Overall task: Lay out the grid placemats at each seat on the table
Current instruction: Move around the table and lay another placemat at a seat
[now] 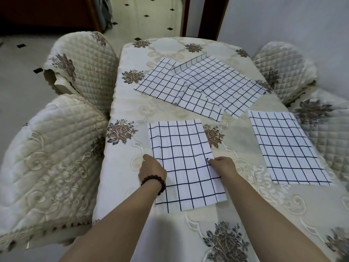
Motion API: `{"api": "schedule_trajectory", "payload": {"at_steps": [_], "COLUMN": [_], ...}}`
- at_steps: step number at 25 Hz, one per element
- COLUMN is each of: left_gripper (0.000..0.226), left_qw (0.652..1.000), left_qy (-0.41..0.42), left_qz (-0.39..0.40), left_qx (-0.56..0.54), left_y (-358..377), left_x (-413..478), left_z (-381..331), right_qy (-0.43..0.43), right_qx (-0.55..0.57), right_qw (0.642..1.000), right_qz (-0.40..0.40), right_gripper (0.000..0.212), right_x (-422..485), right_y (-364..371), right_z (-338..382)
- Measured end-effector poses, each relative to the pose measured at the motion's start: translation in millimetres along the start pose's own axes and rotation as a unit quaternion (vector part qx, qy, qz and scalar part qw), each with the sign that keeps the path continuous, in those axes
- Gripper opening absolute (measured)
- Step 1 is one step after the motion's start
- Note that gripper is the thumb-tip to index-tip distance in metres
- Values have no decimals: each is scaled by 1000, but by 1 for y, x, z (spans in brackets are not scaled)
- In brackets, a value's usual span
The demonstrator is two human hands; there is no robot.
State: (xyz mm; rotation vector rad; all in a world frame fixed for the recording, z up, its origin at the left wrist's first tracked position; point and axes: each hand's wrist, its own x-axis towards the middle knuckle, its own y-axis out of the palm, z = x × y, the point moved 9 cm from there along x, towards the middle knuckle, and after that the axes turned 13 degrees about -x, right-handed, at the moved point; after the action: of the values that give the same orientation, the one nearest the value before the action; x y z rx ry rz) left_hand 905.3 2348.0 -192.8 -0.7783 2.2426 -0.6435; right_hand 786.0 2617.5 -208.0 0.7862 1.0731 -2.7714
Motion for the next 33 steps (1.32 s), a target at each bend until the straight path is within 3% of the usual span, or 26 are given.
{"api": "schedule_trajectory", "payload": {"at_steps": [4, 6, 14, 16, 18, 20, 25, 28, 33], "left_gripper": [6, 21, 40, 36, 12, 35, 46, 45, 35], "left_qw": [999, 999, 979, 971, 964, 960, 960, 962, 981], "left_qy": [-16, -14, -79, -89, -91, -102, -113, -120, -122], "left_qz": [30, 42, 58, 43, 30, 21, 5, 3, -5], "left_qx": [-19, -19, -179, -218, -248, -261, -254, -246, -151], "left_y": [-2, -4, -51, -68, -81, -92, -111, -113, -126], "left_x": [2, 5, 40, 54, 67, 77, 91, 96, 99], "left_z": [2, 4, 32, 43, 50, 54, 61, 69, 75], "right_qy": [7, 3, -12, -19, -25, -36, -51, -48, -45], "right_qx": [16, 24, 35, 25, 22, 15, -3, -18, -44], "right_qw": [1000, 1000, 999, 998, 998, 998, 997, 997, 997], "right_qz": [1, 0, 37, 47, 53, 52, 51, 54, 34], "right_gripper": [15, 17, 9, 10, 11, 7, 5, 16, 20], "right_x": [-5, -7, -7, -6, -4, -3, -2, -1, -8], "right_y": [1, 2, 45, 61, 74, 84, 104, 110, 110], "right_z": [-9, -8, 21, 33, 43, 55, 81, 87, 86]}}
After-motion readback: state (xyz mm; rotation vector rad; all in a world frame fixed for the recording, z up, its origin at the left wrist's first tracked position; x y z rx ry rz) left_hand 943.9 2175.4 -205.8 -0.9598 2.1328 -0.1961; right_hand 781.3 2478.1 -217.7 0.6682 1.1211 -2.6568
